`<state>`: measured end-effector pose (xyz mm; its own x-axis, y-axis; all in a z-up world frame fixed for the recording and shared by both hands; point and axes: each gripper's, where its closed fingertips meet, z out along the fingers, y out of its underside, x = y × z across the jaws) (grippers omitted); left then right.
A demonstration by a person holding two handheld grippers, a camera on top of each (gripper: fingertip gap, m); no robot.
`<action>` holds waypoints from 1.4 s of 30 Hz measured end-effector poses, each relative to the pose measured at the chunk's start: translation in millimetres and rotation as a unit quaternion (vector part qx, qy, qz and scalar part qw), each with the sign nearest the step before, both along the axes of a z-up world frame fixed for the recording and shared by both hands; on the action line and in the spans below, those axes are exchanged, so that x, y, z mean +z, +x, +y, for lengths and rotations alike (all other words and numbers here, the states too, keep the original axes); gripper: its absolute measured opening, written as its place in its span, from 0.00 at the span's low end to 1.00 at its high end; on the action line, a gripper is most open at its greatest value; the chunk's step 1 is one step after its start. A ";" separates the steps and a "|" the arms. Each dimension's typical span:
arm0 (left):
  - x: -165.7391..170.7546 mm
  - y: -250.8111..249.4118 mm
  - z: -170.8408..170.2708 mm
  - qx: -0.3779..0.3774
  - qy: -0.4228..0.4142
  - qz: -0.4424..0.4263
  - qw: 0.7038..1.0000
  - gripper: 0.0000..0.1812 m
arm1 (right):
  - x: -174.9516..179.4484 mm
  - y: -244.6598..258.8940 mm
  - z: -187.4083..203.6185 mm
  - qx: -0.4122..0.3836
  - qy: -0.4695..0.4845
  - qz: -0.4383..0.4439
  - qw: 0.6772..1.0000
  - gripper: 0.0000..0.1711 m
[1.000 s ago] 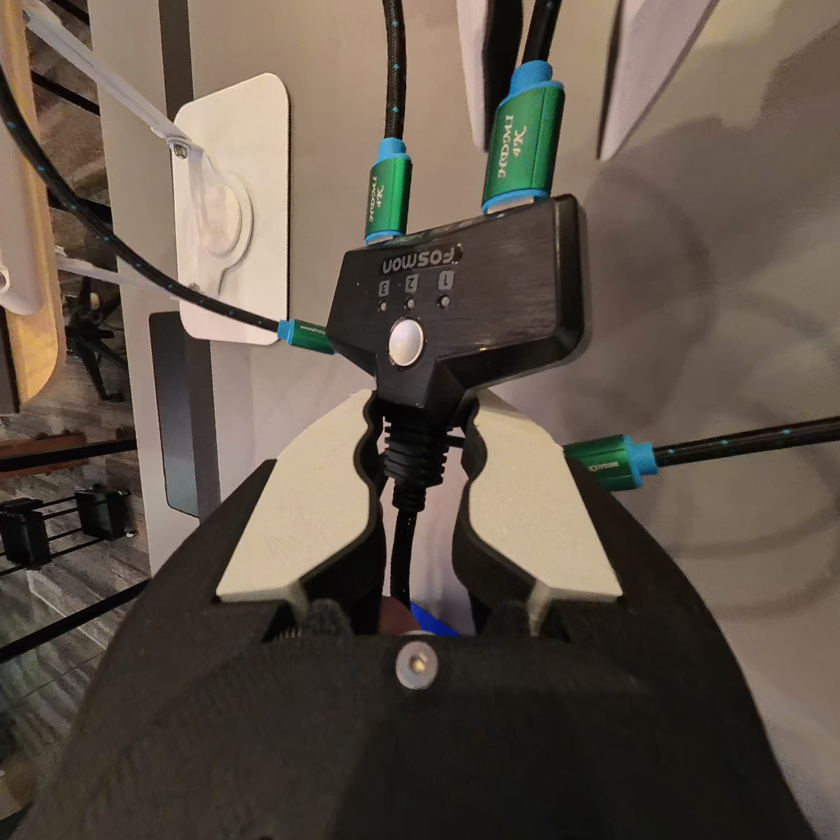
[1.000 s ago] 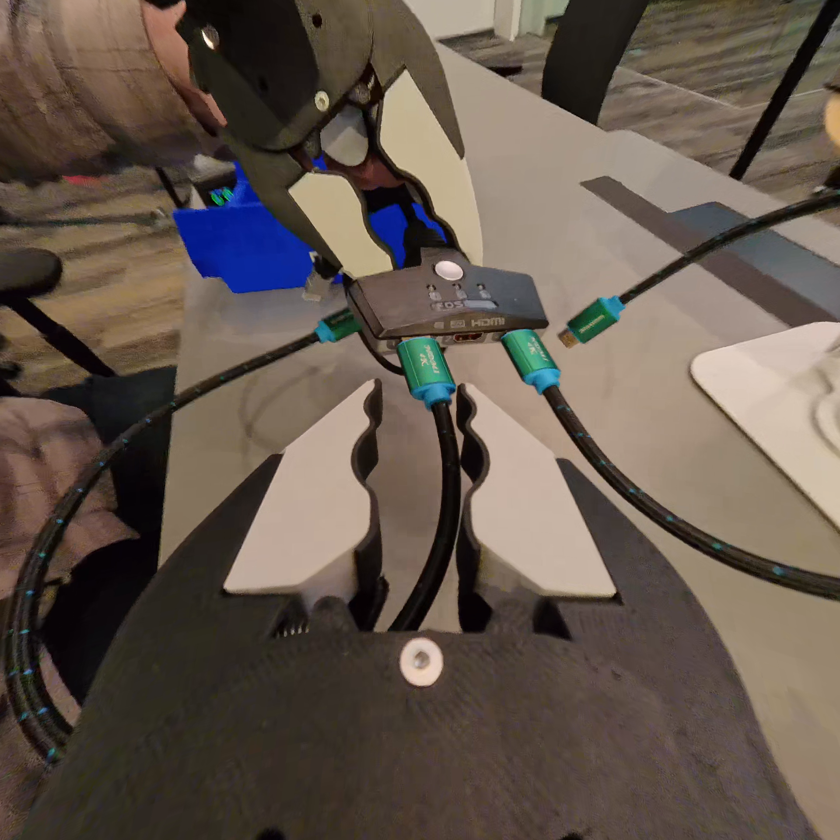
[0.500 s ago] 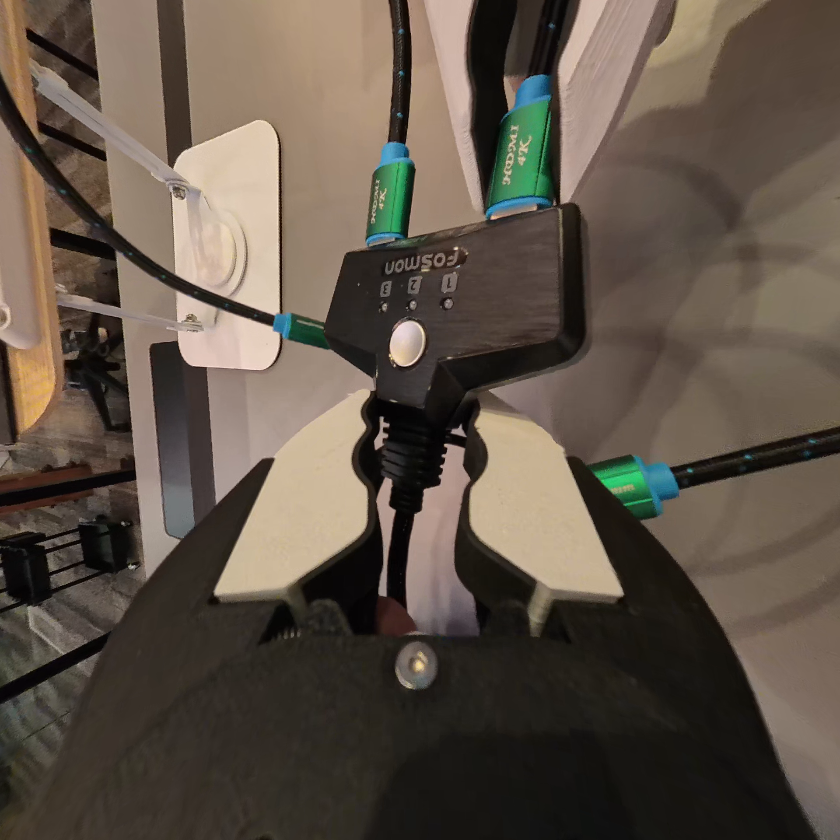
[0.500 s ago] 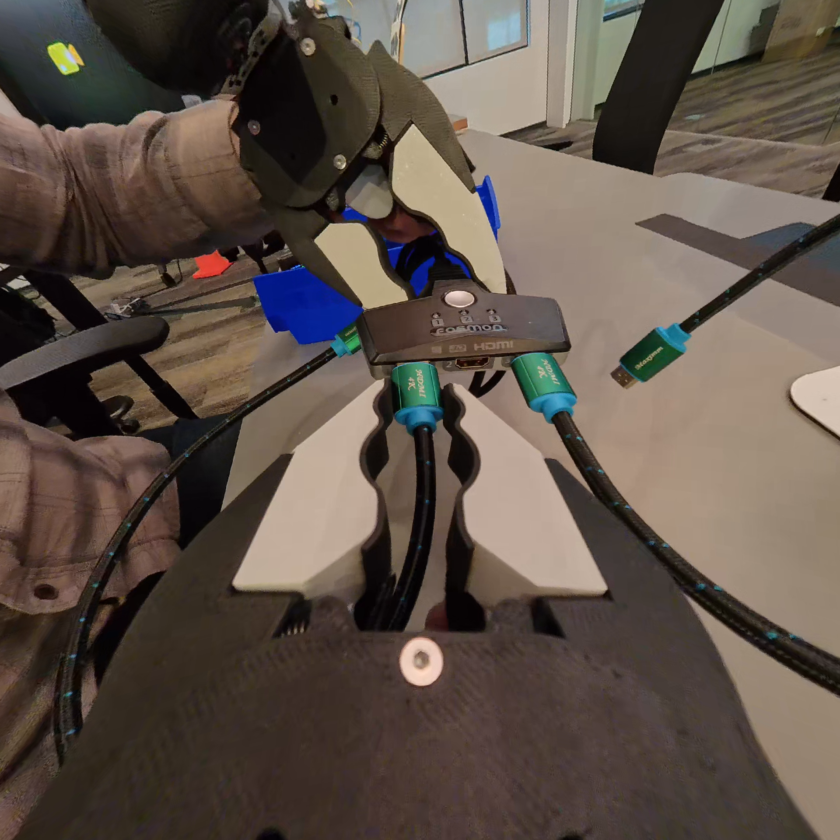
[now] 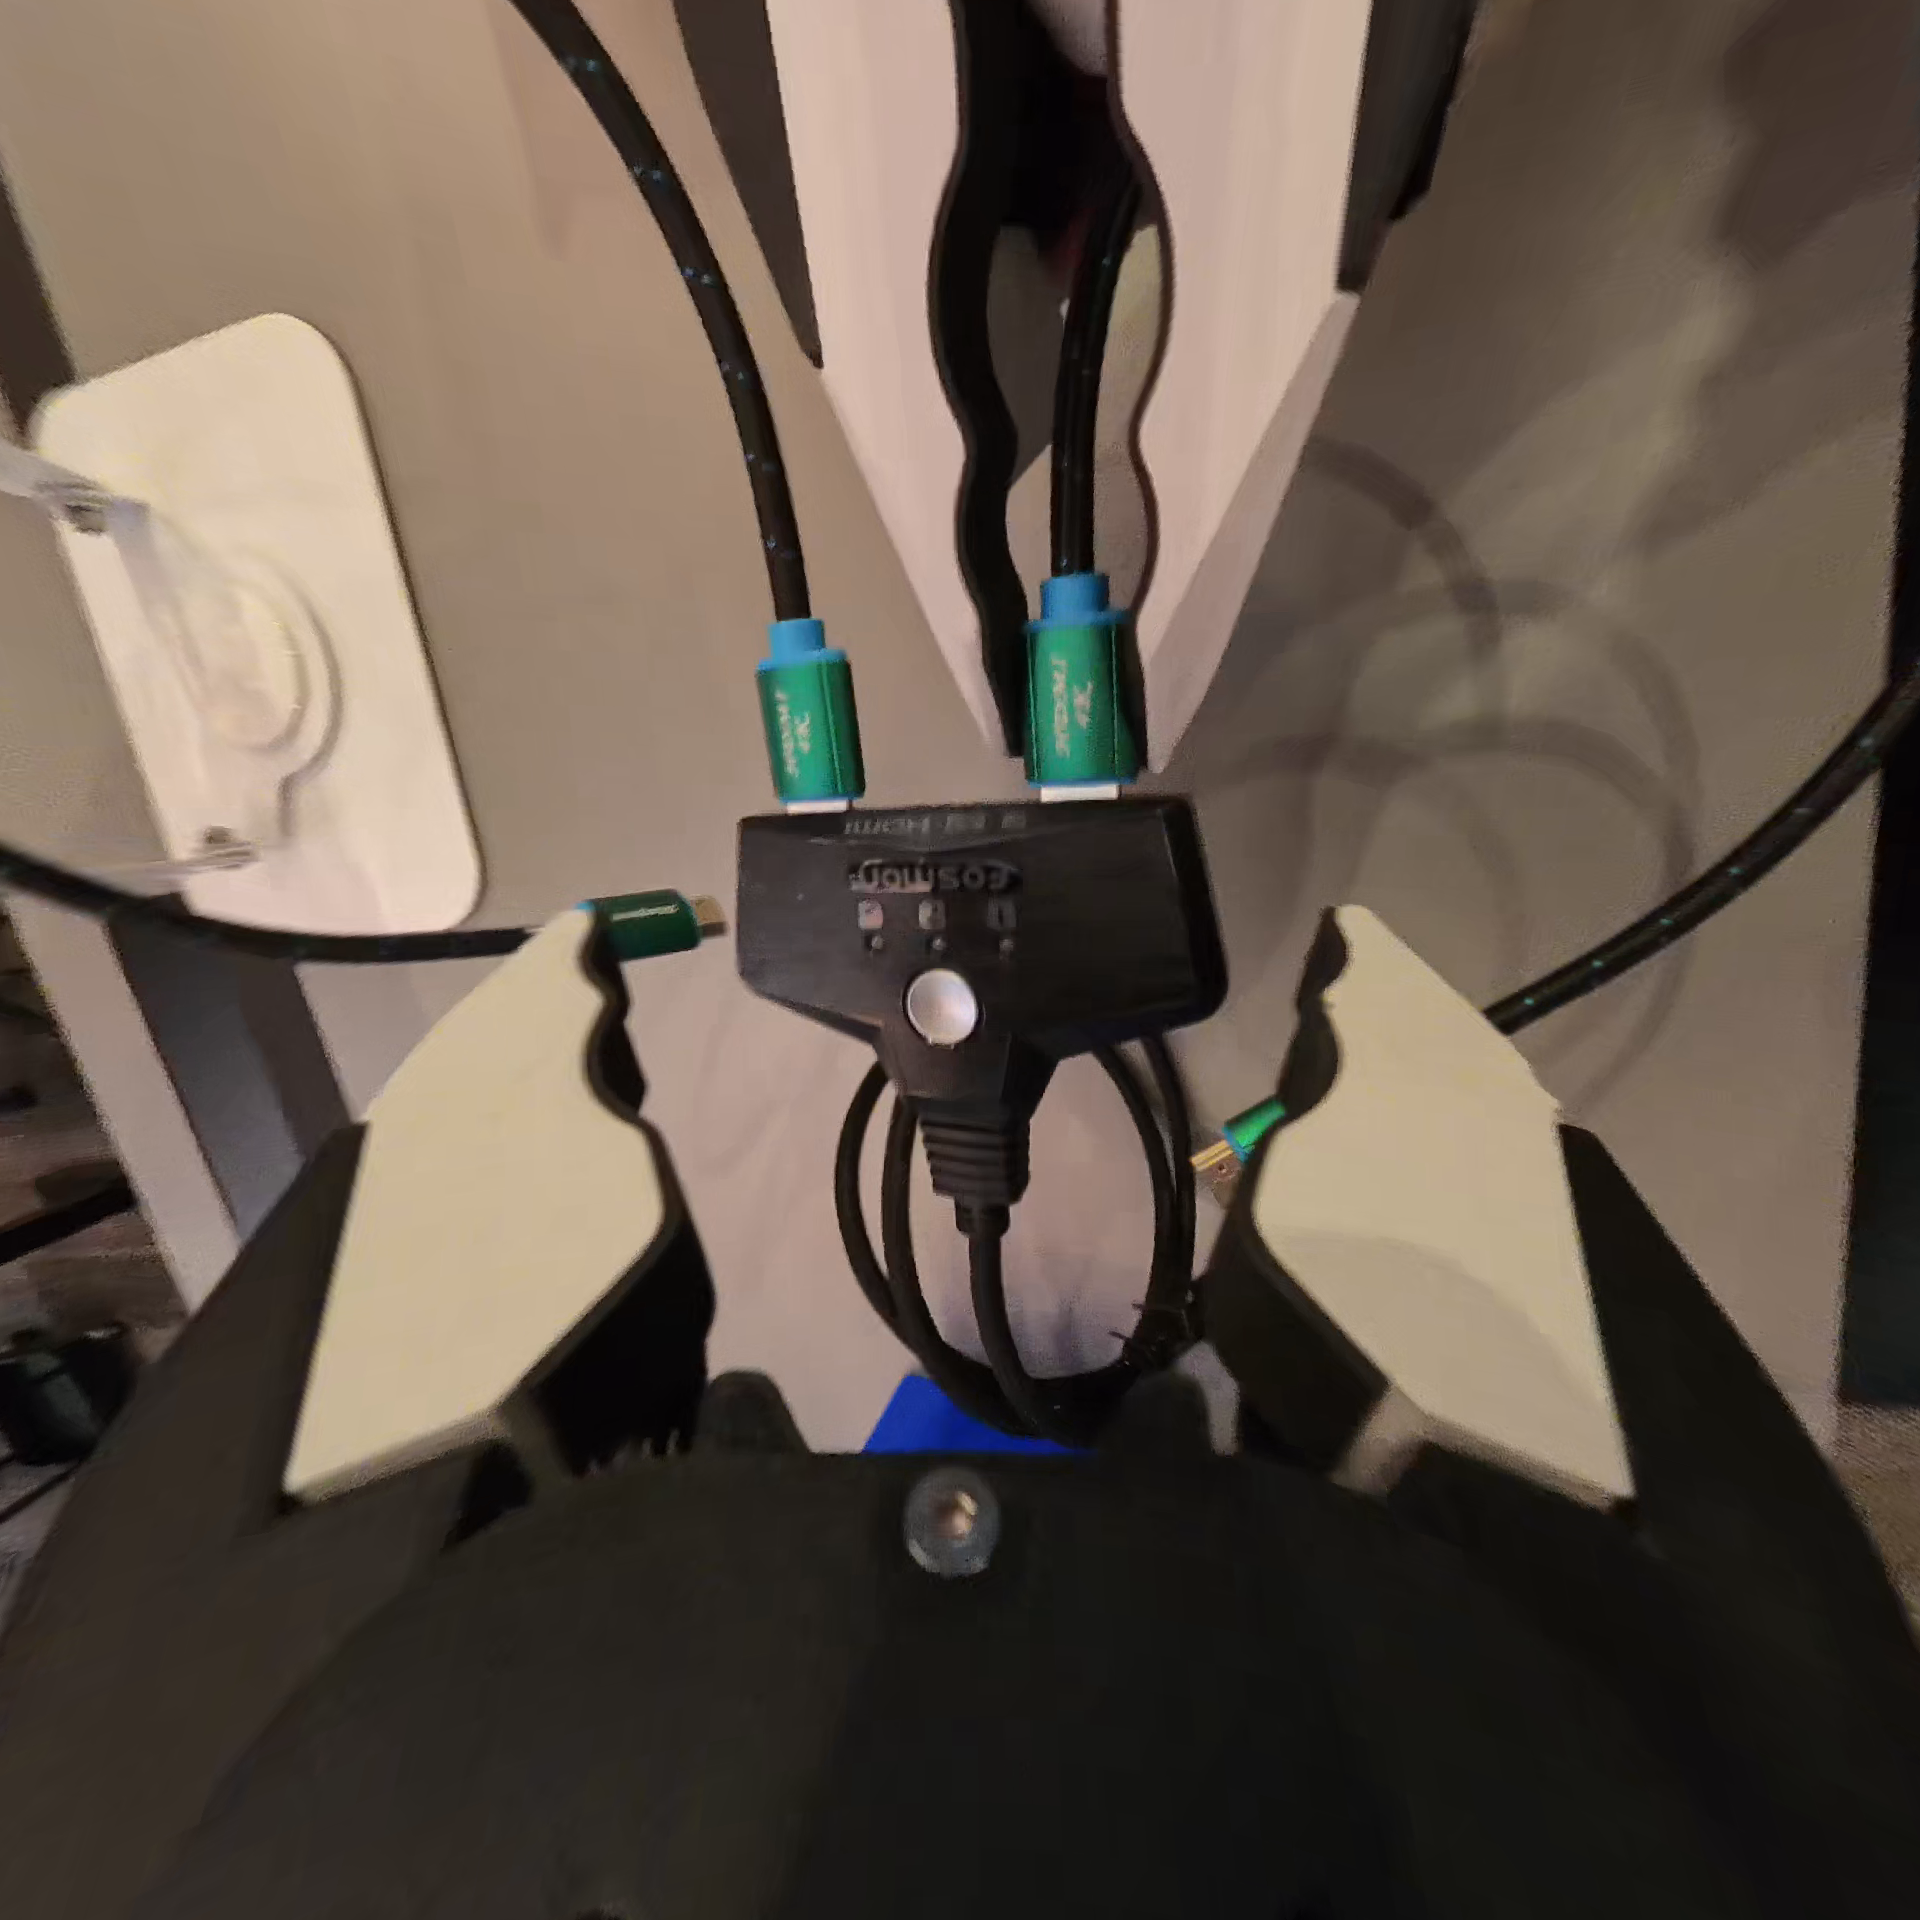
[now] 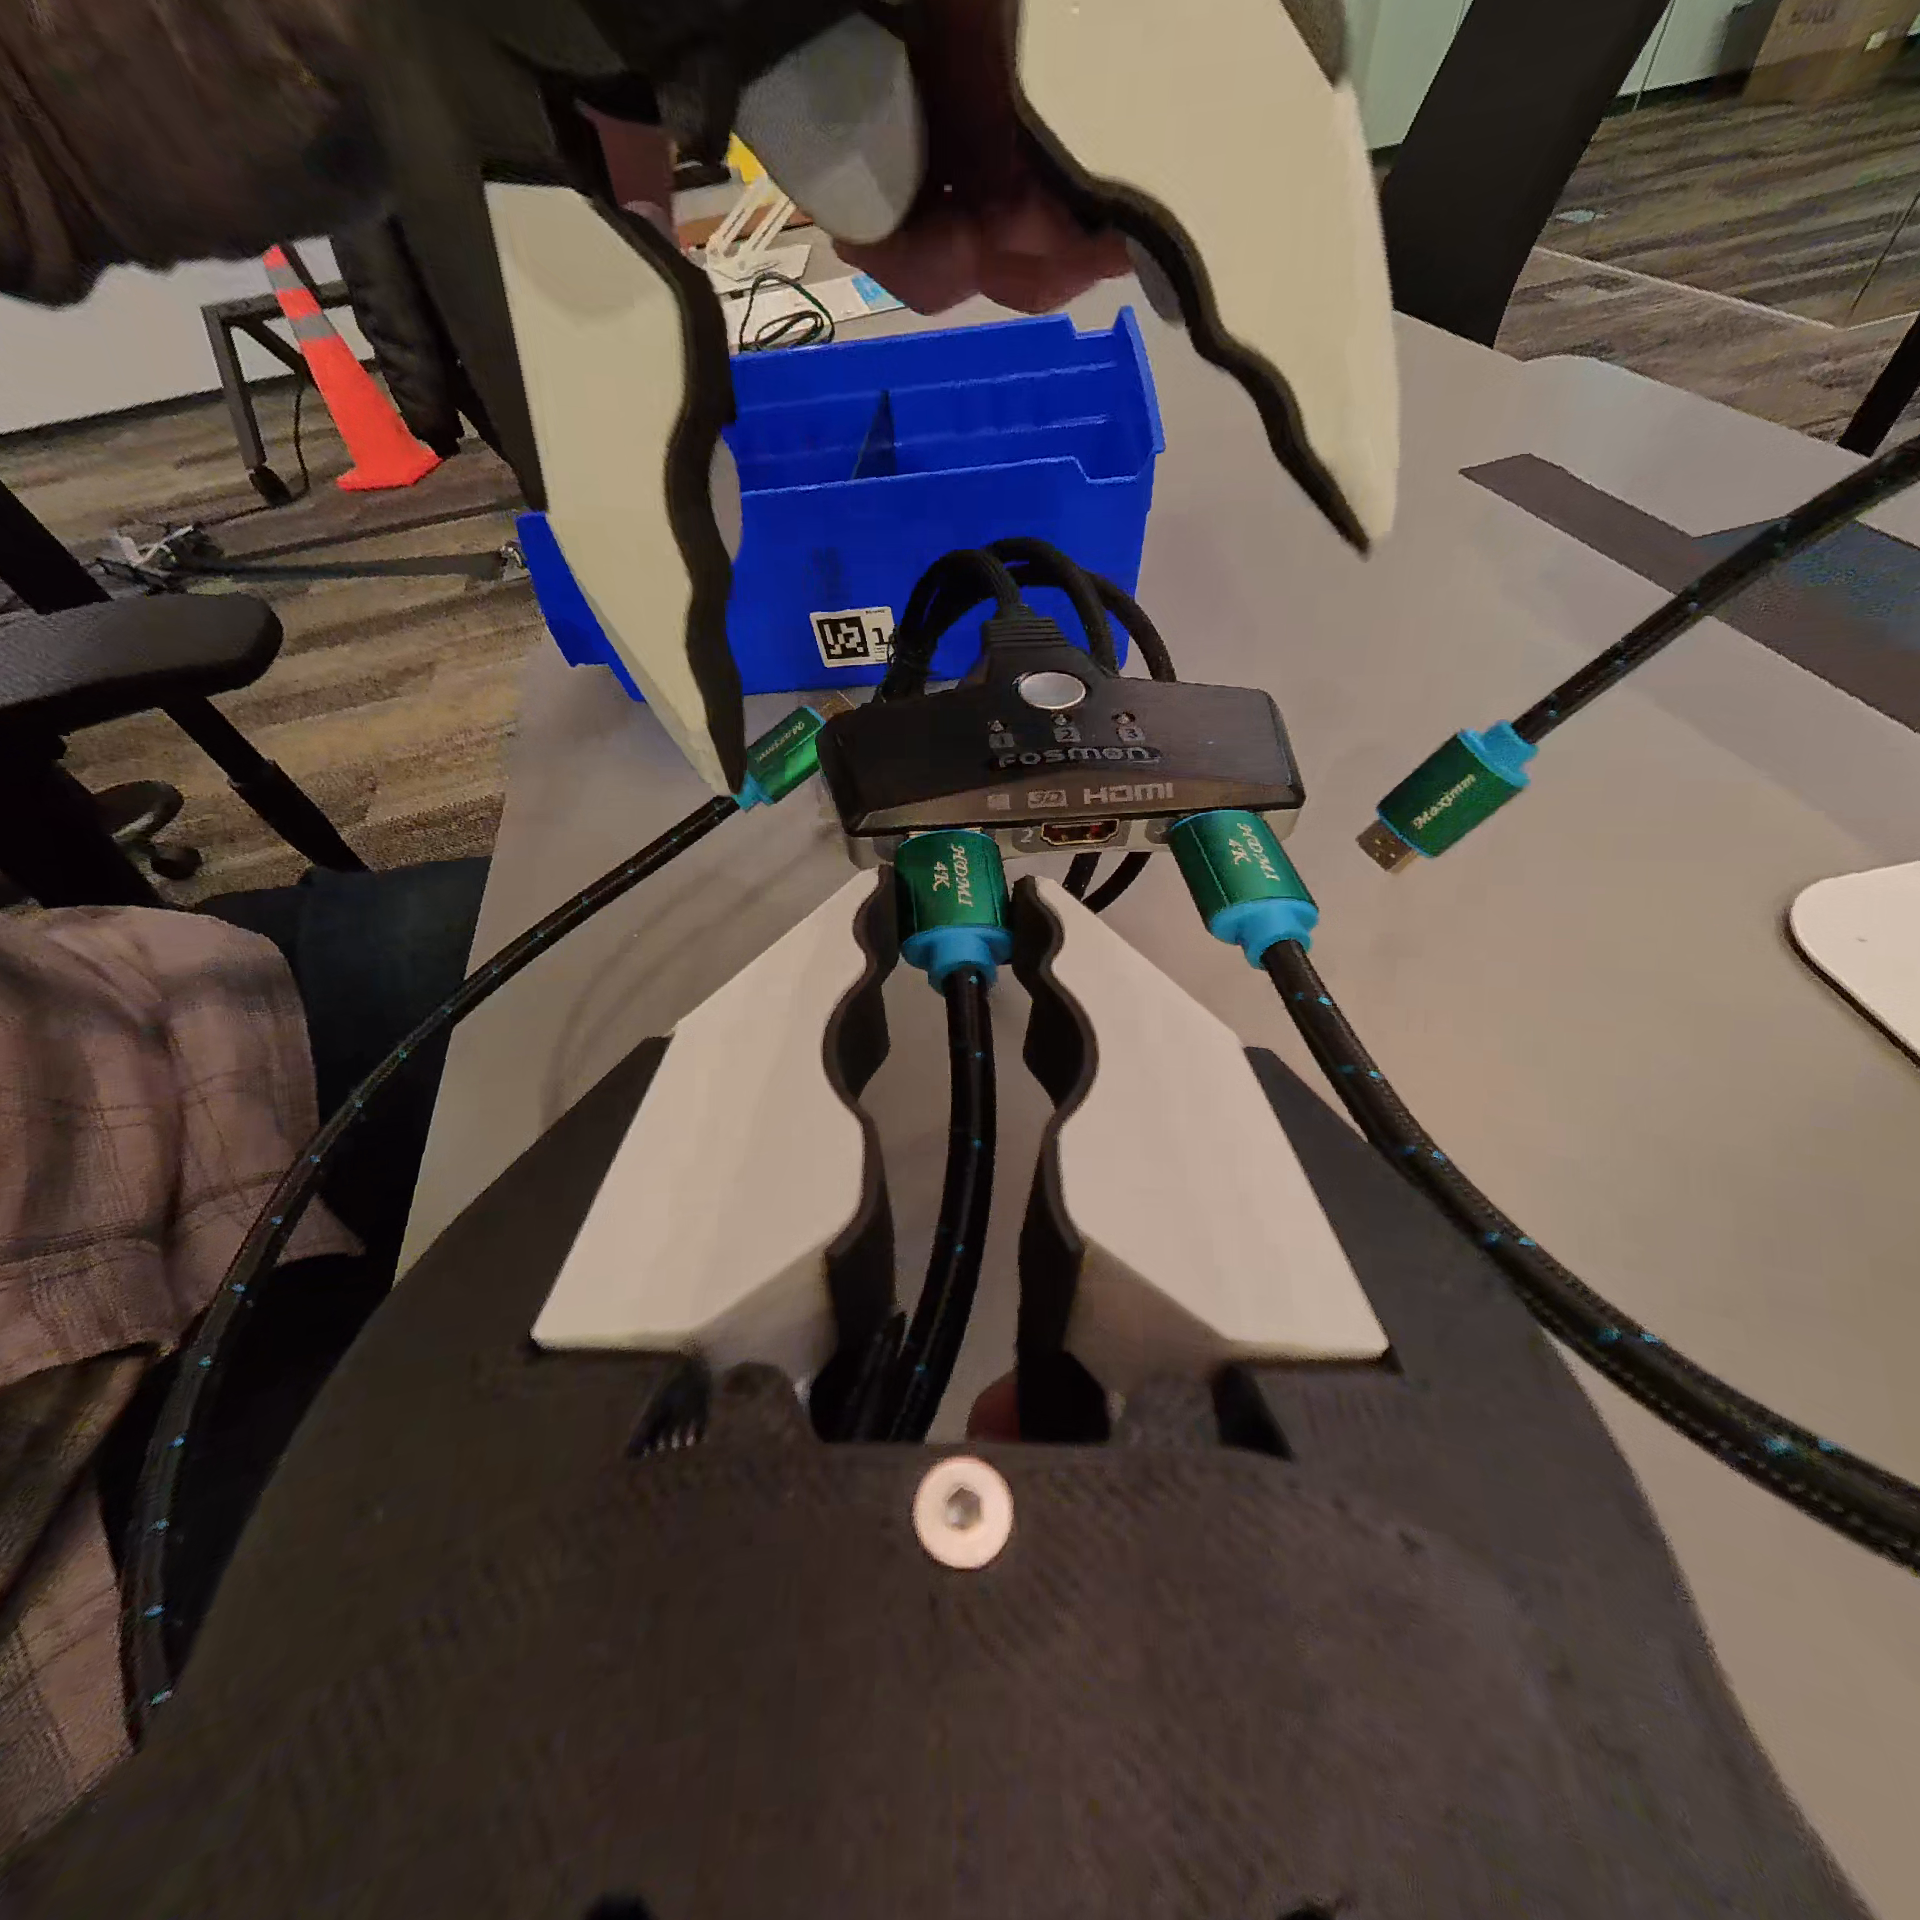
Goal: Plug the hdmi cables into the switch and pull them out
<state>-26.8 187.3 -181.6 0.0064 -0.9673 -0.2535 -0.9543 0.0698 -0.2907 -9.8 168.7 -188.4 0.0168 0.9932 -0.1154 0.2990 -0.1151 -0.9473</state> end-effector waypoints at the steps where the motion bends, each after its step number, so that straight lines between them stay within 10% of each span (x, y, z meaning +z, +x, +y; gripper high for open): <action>1: -4.2 -0.9 -1.1 0.000 -0.019 0.020 1.000 0.62 | 0.0 -0.5 -1.1 0.001 0.003 -0.002 1.000 0.11; 12: -35.4 1.5 0.8 -0.018 -0.076 0.105 0.991 0.80 | 5.5 -1.4 -6.6 0.007 0.021 -0.001 1.000 0.11; 42: -43.4 -9.9 -5.9 -0.001 -0.096 0.177 0.979 0.69 | 4.5 -3.8 -7.7 0.002 0.048 -0.013 0.999 0.11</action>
